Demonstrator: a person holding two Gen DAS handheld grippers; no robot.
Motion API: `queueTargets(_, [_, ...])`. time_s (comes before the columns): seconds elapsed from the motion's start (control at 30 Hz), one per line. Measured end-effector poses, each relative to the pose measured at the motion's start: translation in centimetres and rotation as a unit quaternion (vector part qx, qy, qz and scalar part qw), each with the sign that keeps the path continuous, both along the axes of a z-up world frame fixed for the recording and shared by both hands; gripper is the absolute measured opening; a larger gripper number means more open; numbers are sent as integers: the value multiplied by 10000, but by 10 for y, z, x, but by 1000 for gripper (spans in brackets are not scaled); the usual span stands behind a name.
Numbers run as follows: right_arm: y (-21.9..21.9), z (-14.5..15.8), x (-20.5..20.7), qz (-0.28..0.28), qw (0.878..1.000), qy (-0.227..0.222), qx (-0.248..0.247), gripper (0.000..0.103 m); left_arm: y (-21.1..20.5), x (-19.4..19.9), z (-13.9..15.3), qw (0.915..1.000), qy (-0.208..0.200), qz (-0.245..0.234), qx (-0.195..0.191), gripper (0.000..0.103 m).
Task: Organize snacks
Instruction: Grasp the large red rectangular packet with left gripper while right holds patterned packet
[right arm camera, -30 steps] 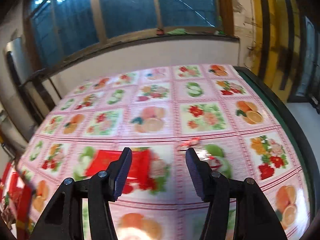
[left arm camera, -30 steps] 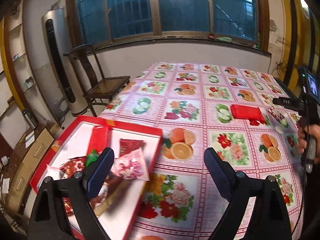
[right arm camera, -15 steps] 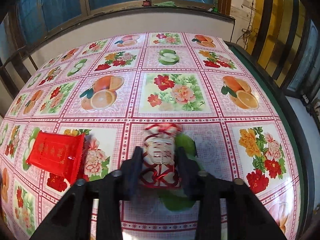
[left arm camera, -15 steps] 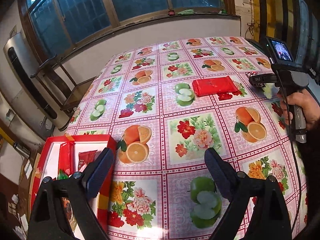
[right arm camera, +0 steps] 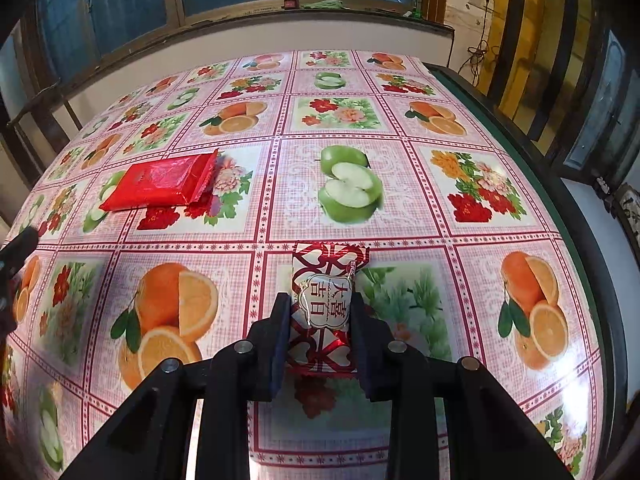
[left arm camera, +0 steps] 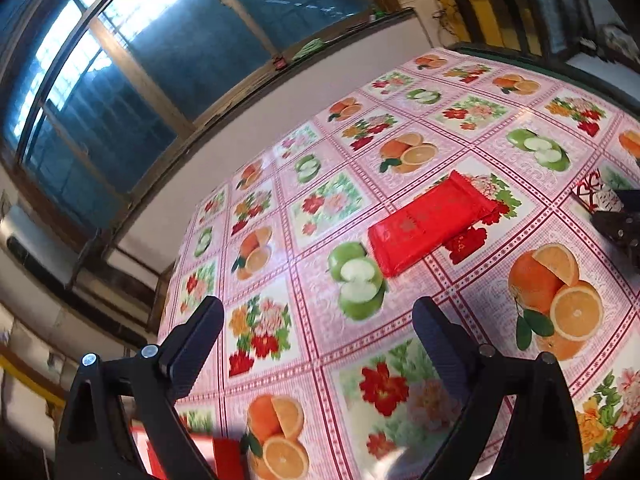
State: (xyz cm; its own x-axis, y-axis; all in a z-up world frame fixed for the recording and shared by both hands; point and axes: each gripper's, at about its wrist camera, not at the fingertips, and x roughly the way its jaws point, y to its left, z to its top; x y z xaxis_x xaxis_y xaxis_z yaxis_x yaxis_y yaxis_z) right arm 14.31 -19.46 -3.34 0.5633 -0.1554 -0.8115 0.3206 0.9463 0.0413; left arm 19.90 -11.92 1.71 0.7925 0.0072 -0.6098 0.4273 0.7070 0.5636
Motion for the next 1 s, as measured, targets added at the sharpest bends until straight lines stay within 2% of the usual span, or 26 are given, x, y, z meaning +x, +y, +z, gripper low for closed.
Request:
queueTargets(0.1, [-16, 1, -4, -80, 9986, -159, 501, 31, -18, 14, -13, 9966, 6, -587, 584, 96])
queueTargets(0.2, [-25, 2, -5, -197, 9959, -221, 861, 31, -31, 26, -22, 9913, 138, -1037, 798, 96])
queueTargets(0.27, [-30, 2, -6, -273, 9936, -257, 1070, 31, -38, 37, -24, 9887, 323, -1257, 752, 96])
queueTargets(0.37, [-36, 1, -7, -383, 9891, -323, 1385, 31, -43, 56, -28, 9830, 812, -1532, 604, 96])
queueTargets(0.43, [-40, 1, -8, -432, 9864, -360, 1544, 31, -47, 67, -32, 9760, 1170, -1742, 580, 96])
queueTargets(0.53, [-44, 0, -9, -505, 9830, -397, 1720, 31, -52, 79, -41, 9626, 1566, -2080, 751, 96])
queueTargets(0.57, [-45, 0, -9, -519, 9823, -408, 1754, 31, -54, 82, -45, 9587, 1630, -2170, 847, 96])
queueTargets(0.7, [-45, 0, -8, -535, 9820, -413, 1765, 31, -55, 100, -45, 9466, 1968, -2429, 786, 97])
queueTargets(0.77, [-44, 0, -9, -555, 9819, -418, 1761, 31, -56, 109, -46, 9388, 2227, -2537, 677, 97])
queueTargets(1.0, [-44, -1, -6, -596, 9819, -417, 1749, 31, -62, 111, -50, 9198, 2645, -2892, 180, 98])
